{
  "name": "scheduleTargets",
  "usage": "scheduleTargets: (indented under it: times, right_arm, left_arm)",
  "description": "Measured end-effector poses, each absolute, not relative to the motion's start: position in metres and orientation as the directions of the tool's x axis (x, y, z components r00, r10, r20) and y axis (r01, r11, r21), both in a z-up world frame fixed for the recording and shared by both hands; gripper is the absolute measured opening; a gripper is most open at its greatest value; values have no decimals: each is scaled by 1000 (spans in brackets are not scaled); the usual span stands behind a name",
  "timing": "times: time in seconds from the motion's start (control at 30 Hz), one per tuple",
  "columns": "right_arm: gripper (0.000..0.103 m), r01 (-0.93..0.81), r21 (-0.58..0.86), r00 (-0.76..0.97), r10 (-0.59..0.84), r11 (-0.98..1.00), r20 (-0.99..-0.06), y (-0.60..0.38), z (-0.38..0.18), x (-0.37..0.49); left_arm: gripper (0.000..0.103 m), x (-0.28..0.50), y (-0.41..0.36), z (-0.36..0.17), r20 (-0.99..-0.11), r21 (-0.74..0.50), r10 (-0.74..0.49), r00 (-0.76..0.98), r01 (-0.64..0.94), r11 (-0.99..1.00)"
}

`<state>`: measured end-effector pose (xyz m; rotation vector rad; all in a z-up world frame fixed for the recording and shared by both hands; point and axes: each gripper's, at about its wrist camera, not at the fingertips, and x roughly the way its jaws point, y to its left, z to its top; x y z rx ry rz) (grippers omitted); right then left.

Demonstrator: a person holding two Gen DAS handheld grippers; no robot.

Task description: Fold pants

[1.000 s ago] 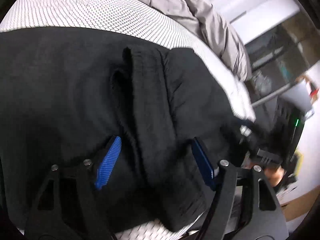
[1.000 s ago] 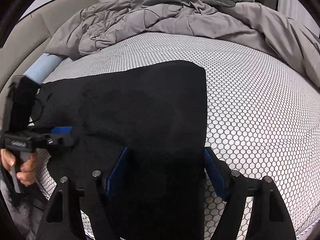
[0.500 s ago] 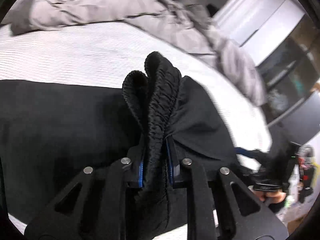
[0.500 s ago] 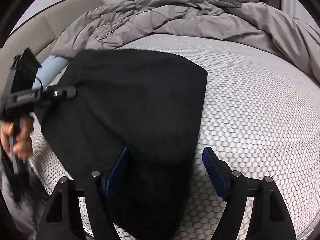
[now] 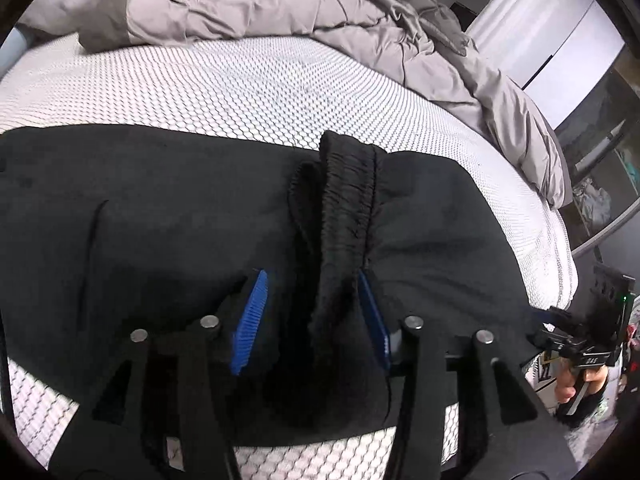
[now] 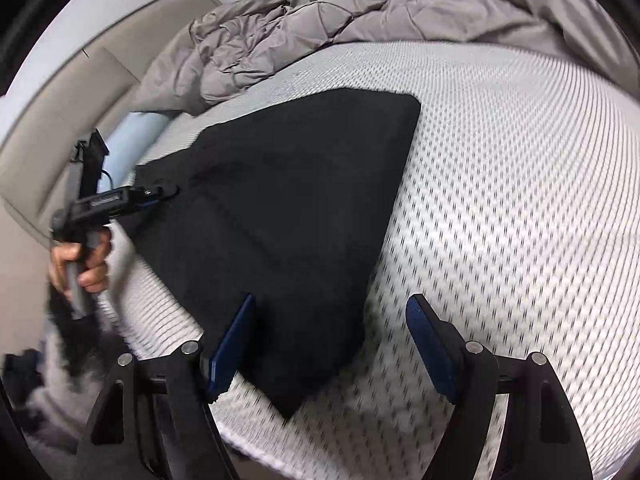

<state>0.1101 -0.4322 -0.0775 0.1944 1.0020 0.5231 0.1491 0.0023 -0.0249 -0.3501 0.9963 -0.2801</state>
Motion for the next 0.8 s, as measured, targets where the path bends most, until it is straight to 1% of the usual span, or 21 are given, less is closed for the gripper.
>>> scheduleTargets:
  times: [0.03,0.07,0.1,0.13,0.17,0.23,0.27,0.3,0.37,0.43,0.5,0.53,0.57,0.6,0.63,0.67,0.73,0.8]
  right_arm:
    - [78,-341,437,408,550,832,-729,-436,-80,107]
    - [74,-347,467,395,578,814,-715,-438,-82,105]
    - [70,-346,488,379,595,801,-709,-439,-85,104]
    - [58,-341,488,366,592,803,-718,-439,-89,103]
    - [43,-348,474,364,583,809,-727,-438,-88,101]
    - [36,-403,404,384,552,821,-740,-432,-81,89]
    - [22,-430,378,390,546,820,-742,-428,-78,83]
    - [17,-459,341,394,532,820,-750,-421,-76,77]
    - [7,-491,269,383,483,829,-788,-411,-82,67]
    - [6,-503,224,364,440,835,-821,-405,-91,63]
    - [6,-500,215,369,431,839,-824,-407,-90,61]
    - [10,-497,216,377,434,840,-818,-410,-86,59]
    - [20,-491,219,380,434,843,-817,-415,-81,56]
    - [26,-478,222,403,437,850,-804,-423,-73,53]
    - [40,-467,247,434,463,849,-773,-432,-63,51]
    - [48,-453,289,461,500,843,-734,-442,-54,52]
    - [48,-406,369,508,542,836,-669,-455,-42,59]
    - [47,-373,420,502,561,827,-659,-454,-45,72]
  left_arm:
    - [49,147,2,-25,-769,-408,-384,512,70,910]
    - [51,148,0,-27,-779,-402,-382,498,71,913]
    - [51,148,-3,-29,-786,-400,-382,486,71,914]
    - [51,150,-6,-33,-795,-402,-388,466,74,913]
    - [51,146,-2,-35,-798,-405,-396,455,82,911]
    - [51,143,-3,-38,-804,-401,-402,438,99,911]
    - [48,141,-5,-38,-805,-390,-398,440,114,914]
    - [41,140,-6,-38,-805,-387,-401,438,125,913]
    - [33,136,-7,-40,-802,-393,-416,428,146,908]
    - [31,132,-6,-42,-808,-383,-411,423,154,911]
    - [30,127,-1,-43,-809,-379,-409,422,156,912]
    - [30,125,2,-41,-809,-379,-407,425,155,913]
    - [30,122,7,-39,-804,-382,-411,431,156,911]
    - [30,118,12,-34,-796,-383,-410,445,155,911]
    - [30,115,15,-29,-790,-378,-404,462,152,913]
    - [30,112,17,-23,-782,-376,-402,477,154,914]
    - [30,108,17,-13,-756,-393,-415,506,157,906]
    - [30,107,12,-6,-740,-405,-432,516,171,898]
